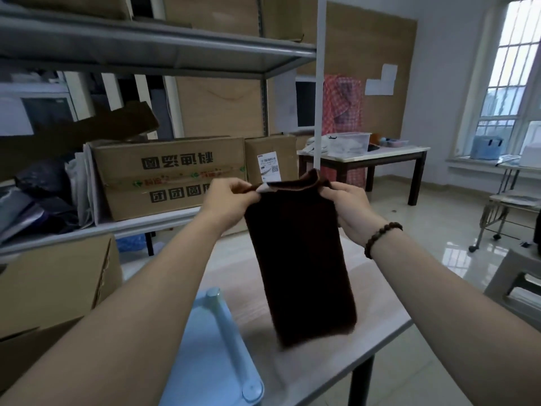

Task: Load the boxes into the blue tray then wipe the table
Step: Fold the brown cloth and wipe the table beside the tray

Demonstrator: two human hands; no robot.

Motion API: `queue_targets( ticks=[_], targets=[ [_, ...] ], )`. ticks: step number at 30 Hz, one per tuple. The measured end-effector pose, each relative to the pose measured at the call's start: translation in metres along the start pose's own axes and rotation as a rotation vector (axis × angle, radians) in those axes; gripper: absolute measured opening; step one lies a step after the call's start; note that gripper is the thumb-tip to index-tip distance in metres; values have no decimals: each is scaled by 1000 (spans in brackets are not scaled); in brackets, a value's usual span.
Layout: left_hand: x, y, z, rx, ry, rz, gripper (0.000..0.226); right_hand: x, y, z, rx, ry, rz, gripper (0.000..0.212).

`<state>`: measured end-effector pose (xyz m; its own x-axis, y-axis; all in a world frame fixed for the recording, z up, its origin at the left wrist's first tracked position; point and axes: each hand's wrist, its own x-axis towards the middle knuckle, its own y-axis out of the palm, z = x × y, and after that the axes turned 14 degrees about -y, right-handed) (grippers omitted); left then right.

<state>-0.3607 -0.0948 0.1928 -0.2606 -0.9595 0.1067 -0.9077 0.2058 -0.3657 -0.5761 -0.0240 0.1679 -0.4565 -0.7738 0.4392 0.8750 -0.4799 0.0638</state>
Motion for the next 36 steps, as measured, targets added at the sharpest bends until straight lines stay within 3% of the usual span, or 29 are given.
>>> queue_targets(
  ticks=[3, 6, 9, 15, 17, 24, 26, 29, 31, 34, 36],
  targets=[
    [6, -4, -28, -61, 155, -216, 12, 14, 5, 19, 26, -101, -51, 15],
    [-4, -12, -51, -122, 211, -244, 14, 14, 8, 46, 58, -213, -51, 20],
    [-27, -16, -44, -135, 96, -46, 16, -5, -1, 49, 93, -186, 6, 27],
    [-59, -8, 26, 147, -384, 555, 9, -66, -42, -9, -106, 97, 280, 23],
    [-64, 8, 46, 173, -446, 607, 11, -78, -54, -28, -163, 176, 327, 17],
    [-33, 60, 108, 481, -322, 260, 18, -78, -42, -106, -576, 270, 281, 34],
    [-28, 72, 127, 701, -279, 221, 55, -77, -31, -128, -813, 259, 365, 46],
    [-19, 85, 150, 916, -229, 386, 101, -86, -12, -140, -1082, -75, 449, 59],
    [-15, 87, 161, 899, -170, 425, 97, -105, 2, -147, -1060, -219, 633, 61],
    [-17, 85, 180, 885, -88, 266, 82, -141, 20, -169, -1194, -149, 987, 70],
    [-26, 86, 190, 896, -5, 151, 70, -149, 23, -177, -1225, -103, 999, 71]
  ],
)
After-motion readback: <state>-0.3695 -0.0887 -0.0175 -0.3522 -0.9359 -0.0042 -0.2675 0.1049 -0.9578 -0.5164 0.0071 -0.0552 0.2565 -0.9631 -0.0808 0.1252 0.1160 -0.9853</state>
